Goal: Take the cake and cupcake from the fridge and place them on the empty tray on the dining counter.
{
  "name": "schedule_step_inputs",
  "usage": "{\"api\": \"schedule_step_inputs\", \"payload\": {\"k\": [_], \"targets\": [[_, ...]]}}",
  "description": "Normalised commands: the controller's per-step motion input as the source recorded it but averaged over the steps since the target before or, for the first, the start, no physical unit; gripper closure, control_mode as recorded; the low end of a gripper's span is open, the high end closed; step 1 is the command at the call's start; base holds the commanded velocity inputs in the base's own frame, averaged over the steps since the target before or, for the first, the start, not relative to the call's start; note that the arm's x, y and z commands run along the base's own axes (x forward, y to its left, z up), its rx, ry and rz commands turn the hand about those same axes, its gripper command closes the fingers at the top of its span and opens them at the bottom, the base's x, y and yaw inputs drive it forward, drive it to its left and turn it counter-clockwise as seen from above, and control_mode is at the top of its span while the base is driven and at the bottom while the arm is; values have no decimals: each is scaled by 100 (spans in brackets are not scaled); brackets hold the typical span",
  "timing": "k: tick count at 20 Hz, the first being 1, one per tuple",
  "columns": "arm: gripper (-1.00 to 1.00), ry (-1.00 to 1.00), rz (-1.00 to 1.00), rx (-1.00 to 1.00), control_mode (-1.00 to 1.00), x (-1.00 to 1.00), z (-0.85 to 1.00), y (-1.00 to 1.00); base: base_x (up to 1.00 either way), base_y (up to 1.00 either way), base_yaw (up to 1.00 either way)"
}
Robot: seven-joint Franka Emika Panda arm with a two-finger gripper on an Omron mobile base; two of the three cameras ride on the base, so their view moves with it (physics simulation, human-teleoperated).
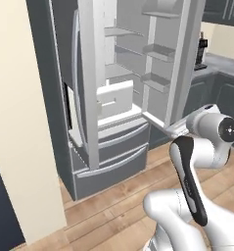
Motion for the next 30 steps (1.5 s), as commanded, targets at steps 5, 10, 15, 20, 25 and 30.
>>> {"api": "schedule_step_inputs", "payload": {"k": [5, 10, 15, 20, 25, 30], "targets": [[-100, 0, 0, 0, 100, 0, 0, 0, 23, -66, 17], [-100, 0, 0, 0, 100, 0, 0, 0, 32, -20, 22], [-100, 0, 0, 0, 100, 0, 0, 0, 55, -1, 30], [-100, 0, 0, 0, 100, 0, 0, 0, 57, -36, 23], [-100, 0, 0, 0, 100, 0, 0, 0, 53, -38, 20], [-100, 0, 0, 0, 100, 0, 0, 0, 70, -2, 18]]}}
